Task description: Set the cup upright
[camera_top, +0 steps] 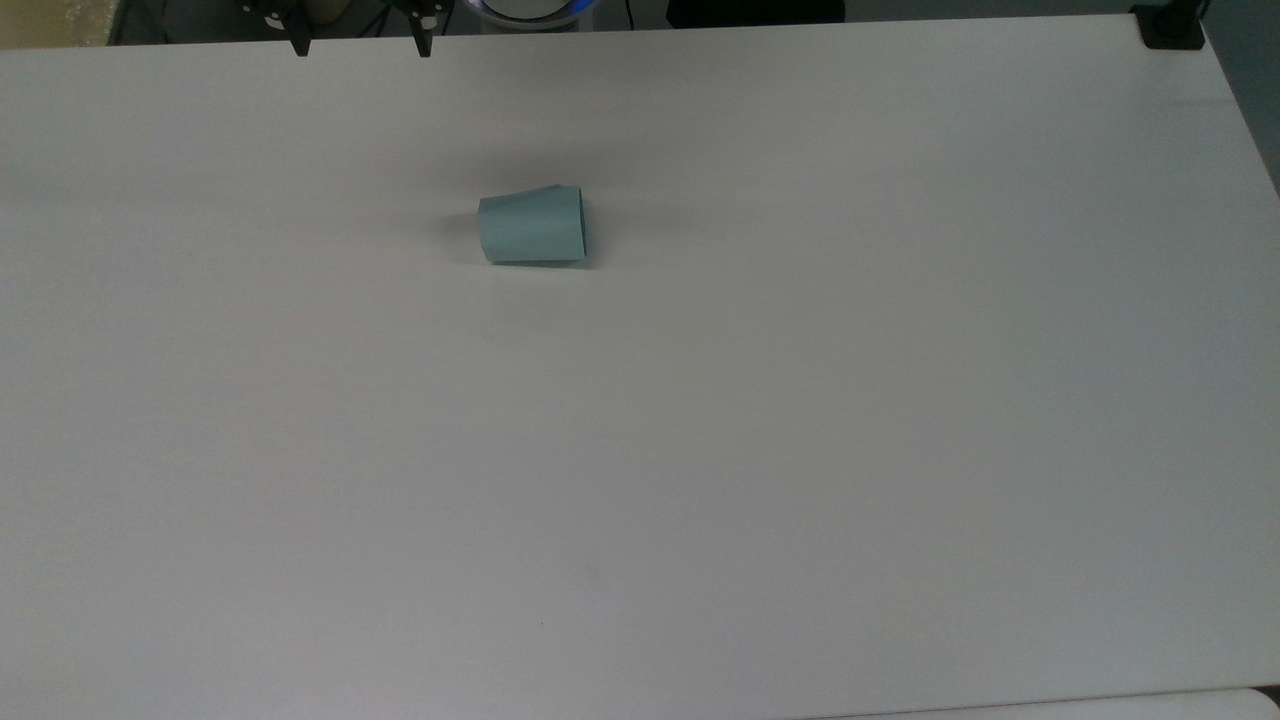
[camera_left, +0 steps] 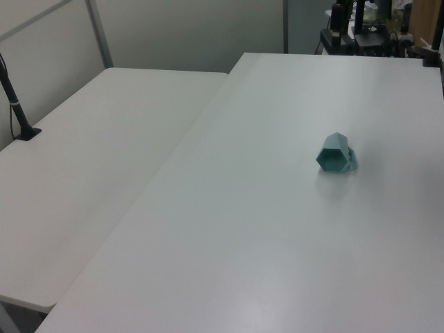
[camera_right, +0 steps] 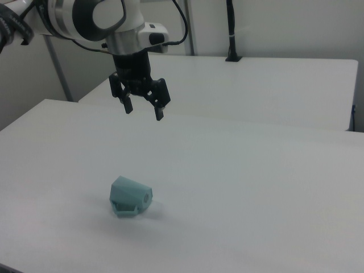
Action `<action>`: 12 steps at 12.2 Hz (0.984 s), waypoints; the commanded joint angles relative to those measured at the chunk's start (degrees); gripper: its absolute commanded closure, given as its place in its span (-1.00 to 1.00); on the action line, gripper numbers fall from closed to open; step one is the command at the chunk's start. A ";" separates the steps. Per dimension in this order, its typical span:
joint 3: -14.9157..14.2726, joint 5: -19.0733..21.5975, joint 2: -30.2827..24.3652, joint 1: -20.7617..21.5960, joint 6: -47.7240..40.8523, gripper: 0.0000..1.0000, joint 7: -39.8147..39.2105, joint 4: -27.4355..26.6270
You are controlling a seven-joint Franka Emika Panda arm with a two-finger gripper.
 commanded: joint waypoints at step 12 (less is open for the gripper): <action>-0.24 0.22 -3.64 -1.64 -2.93 -1.00 -4.17 0.32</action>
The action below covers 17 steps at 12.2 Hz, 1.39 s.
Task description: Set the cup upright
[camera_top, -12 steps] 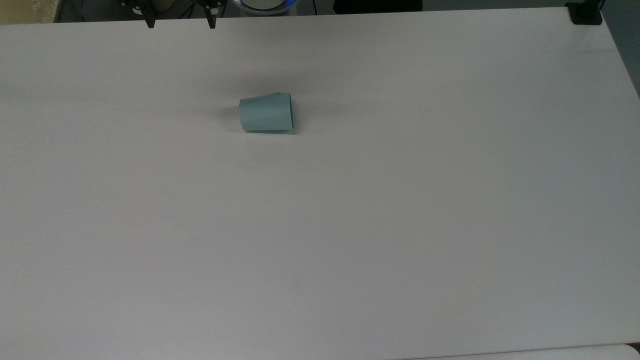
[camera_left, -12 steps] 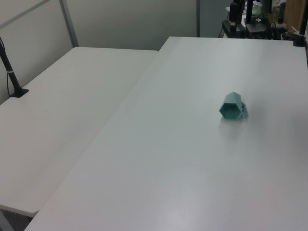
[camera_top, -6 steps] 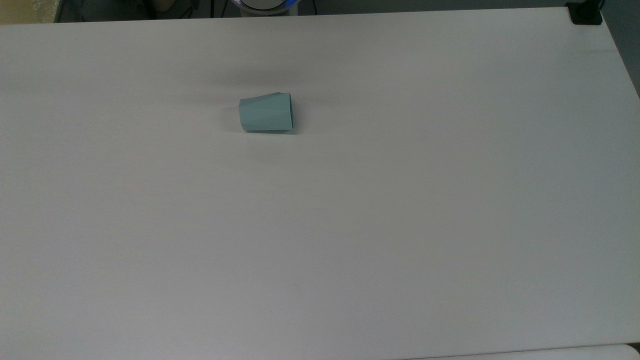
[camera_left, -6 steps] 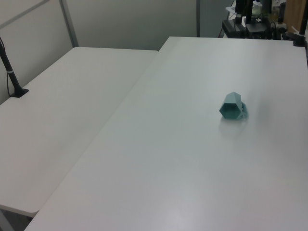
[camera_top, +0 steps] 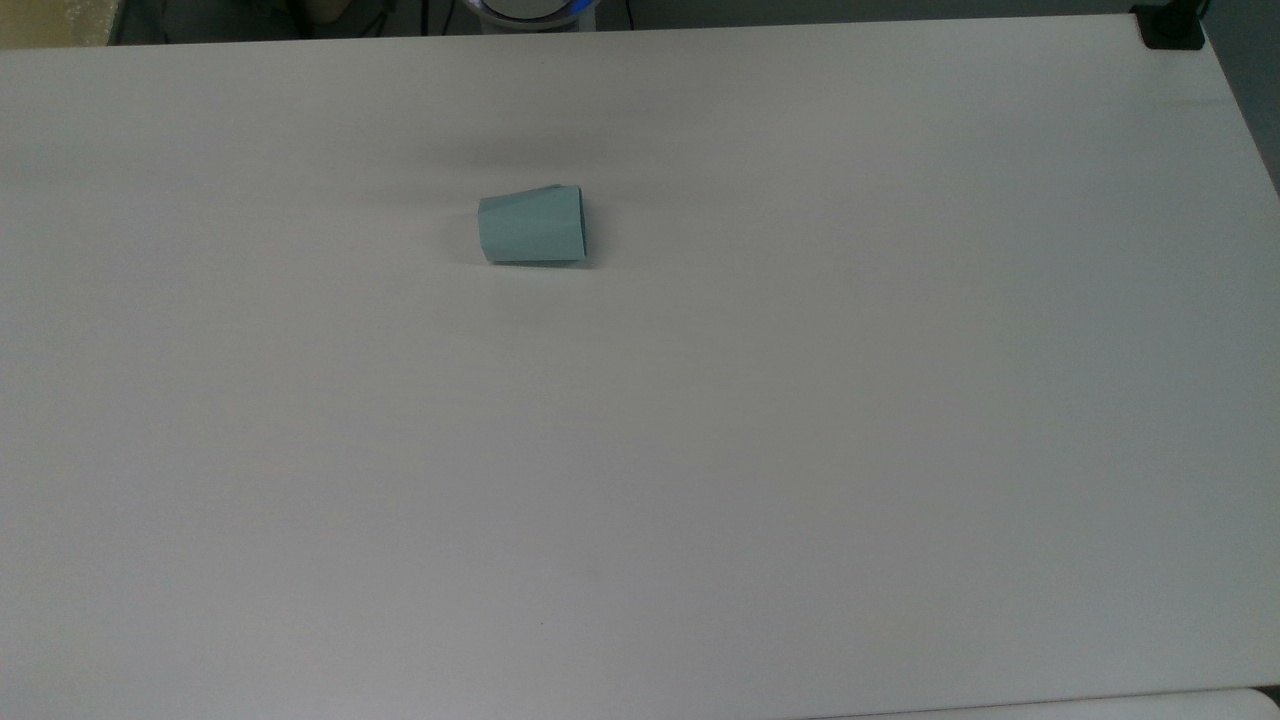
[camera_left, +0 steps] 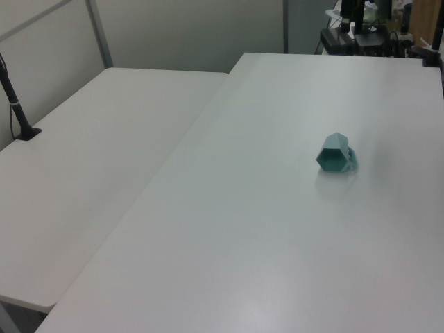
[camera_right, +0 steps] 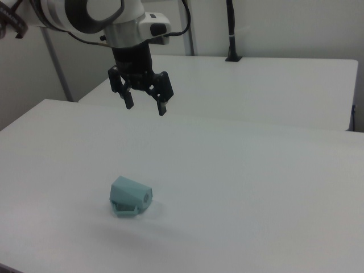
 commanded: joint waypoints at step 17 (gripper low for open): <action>2.04 -19.78 4.21 25.53 2.12 -1.00 31.27 -4.42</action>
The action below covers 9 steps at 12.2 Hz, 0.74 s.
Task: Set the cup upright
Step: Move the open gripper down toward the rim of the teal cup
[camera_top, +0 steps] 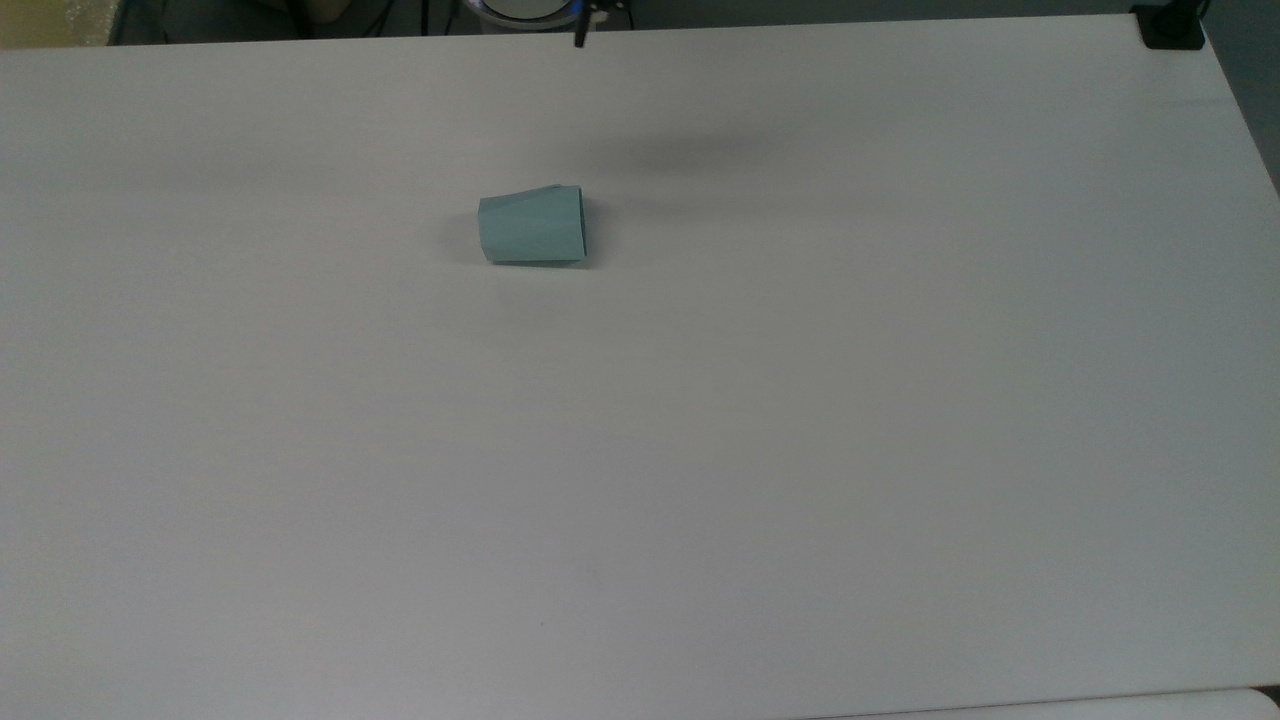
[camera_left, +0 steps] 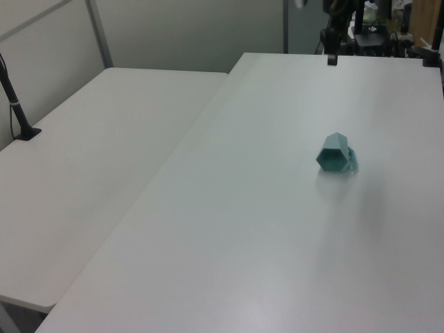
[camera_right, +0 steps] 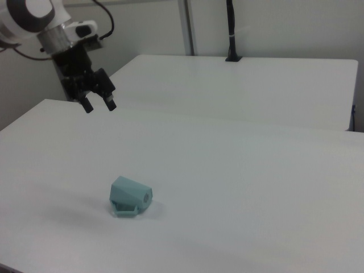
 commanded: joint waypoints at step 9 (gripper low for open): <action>-0.08 -10.82 11.56 12.43 9.71 -1.00 16.54 -11.87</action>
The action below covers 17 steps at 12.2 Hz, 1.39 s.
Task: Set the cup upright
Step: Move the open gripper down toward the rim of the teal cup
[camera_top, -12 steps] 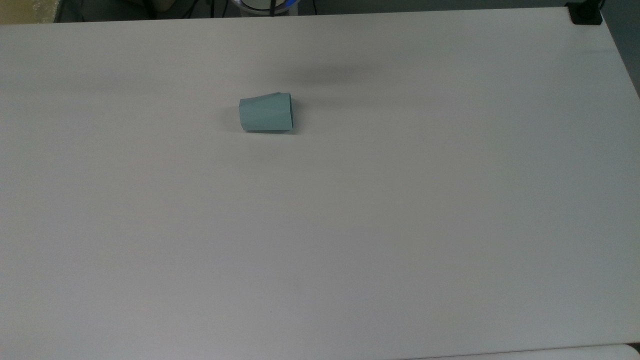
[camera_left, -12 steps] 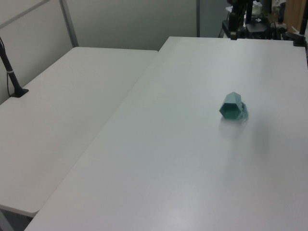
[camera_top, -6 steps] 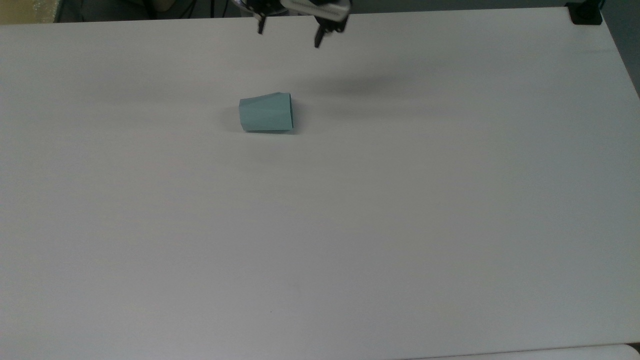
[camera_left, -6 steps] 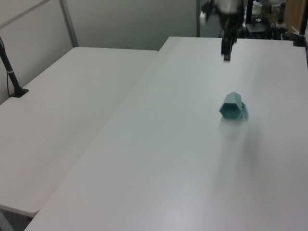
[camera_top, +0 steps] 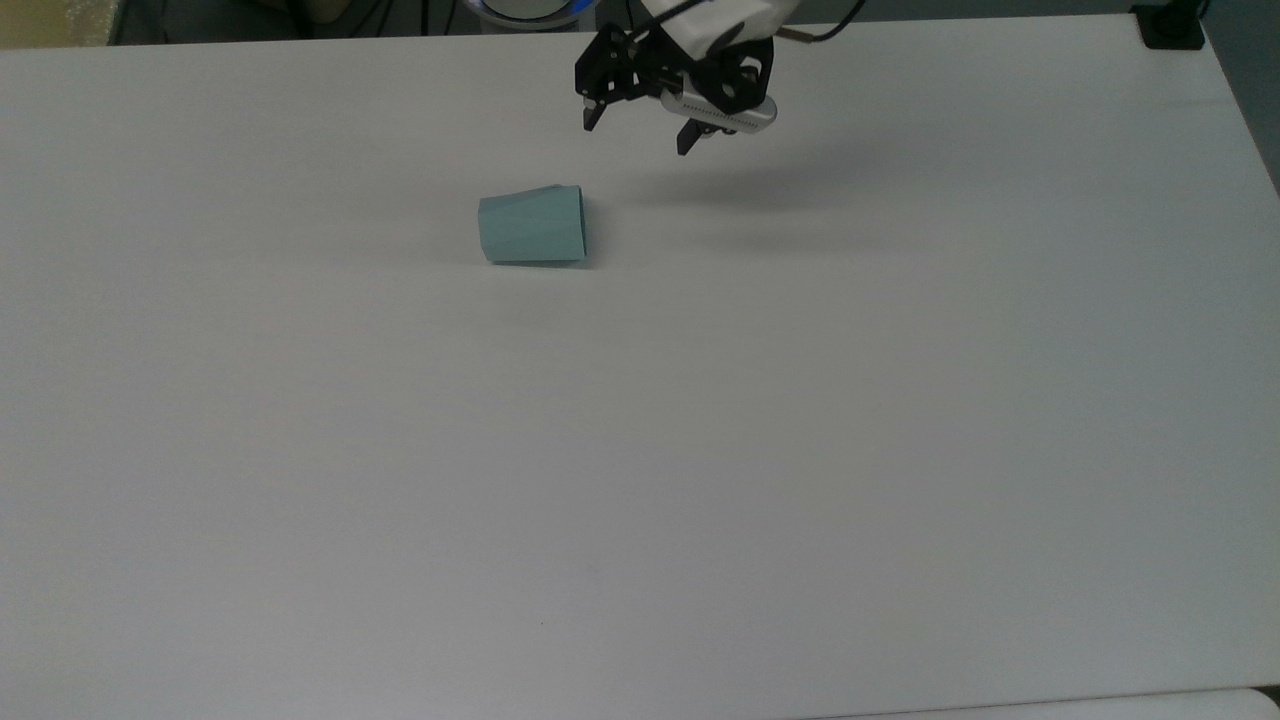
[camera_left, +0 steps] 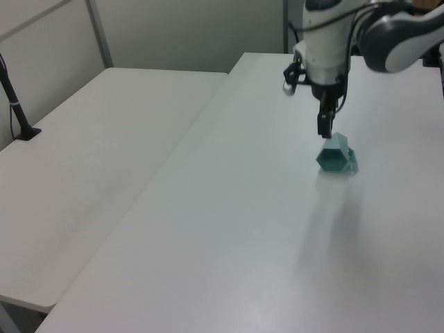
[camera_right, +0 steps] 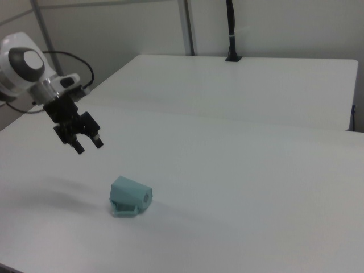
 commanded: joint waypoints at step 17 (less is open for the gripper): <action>-0.52 -21.72 12.00 3.11 2.29 -1.00 16.17 -8.43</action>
